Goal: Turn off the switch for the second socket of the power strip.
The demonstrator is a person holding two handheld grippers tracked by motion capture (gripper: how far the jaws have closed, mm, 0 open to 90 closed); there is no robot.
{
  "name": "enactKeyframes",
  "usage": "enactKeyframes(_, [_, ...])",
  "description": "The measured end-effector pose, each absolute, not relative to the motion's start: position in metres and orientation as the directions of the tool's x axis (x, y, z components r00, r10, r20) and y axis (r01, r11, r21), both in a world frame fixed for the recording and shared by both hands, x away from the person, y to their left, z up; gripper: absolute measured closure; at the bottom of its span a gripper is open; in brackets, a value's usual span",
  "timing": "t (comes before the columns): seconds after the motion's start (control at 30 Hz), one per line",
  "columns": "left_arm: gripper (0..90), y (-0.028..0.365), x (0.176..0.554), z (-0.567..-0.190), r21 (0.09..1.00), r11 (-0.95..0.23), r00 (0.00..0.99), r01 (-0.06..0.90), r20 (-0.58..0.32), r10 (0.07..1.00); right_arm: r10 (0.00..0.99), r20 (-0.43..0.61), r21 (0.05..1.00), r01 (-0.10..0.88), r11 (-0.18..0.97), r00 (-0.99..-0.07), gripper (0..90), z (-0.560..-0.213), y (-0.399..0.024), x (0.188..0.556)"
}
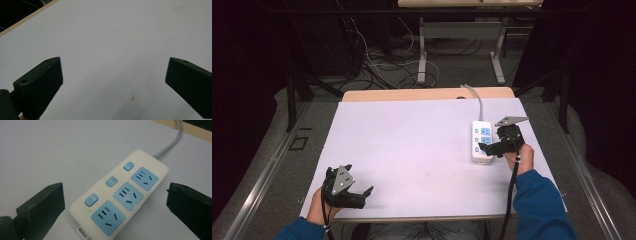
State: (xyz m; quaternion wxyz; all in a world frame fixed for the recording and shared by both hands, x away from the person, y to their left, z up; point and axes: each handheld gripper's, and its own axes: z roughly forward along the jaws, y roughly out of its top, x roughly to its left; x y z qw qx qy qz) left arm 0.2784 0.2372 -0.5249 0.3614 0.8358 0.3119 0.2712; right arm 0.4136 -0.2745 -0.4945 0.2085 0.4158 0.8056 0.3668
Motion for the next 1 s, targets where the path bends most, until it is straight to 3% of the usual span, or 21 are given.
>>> enactKeyframes(1.0, [1.2,0.237,0.278,-0.525,0.771,-0.549,0.660,0.323,0.233,0.715,0.844,-0.056,0.751,0.535,0.387,-0.533,0.0,-0.505,-0.269,0.436])
